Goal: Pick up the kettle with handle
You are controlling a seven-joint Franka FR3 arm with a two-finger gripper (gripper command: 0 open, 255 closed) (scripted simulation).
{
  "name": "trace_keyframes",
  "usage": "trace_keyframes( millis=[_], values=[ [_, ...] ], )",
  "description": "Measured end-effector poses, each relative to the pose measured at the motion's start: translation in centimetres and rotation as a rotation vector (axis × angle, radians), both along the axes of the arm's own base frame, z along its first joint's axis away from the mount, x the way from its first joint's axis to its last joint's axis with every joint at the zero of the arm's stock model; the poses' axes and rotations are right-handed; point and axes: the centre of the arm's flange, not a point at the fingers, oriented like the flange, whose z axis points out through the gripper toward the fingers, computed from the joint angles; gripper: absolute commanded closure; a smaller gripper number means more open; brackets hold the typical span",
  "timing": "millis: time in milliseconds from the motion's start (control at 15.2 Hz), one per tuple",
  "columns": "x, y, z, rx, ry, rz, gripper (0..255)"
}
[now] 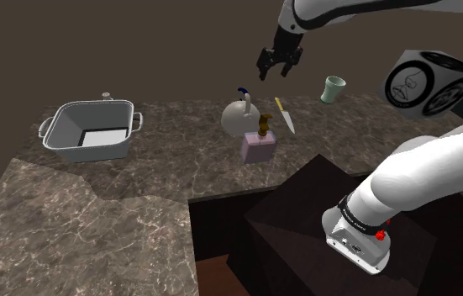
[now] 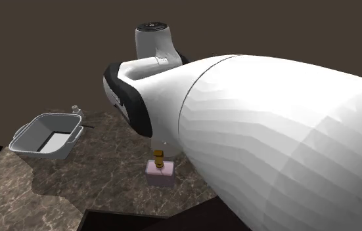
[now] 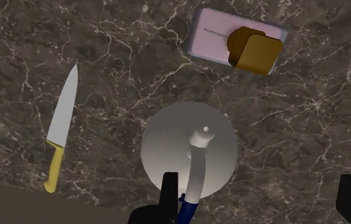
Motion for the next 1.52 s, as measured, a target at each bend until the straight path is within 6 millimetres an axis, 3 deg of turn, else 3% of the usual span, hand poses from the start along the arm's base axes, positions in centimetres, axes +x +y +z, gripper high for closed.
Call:
trace_keyframes(
  millis=[924,1518],
  values=[
    [13.5,-5.6,-12.4,0.046,0.019,-0.207,0],
    [14.1,-6.0,-17.2,0.049,0.02,-0.223,0]
  ],
)
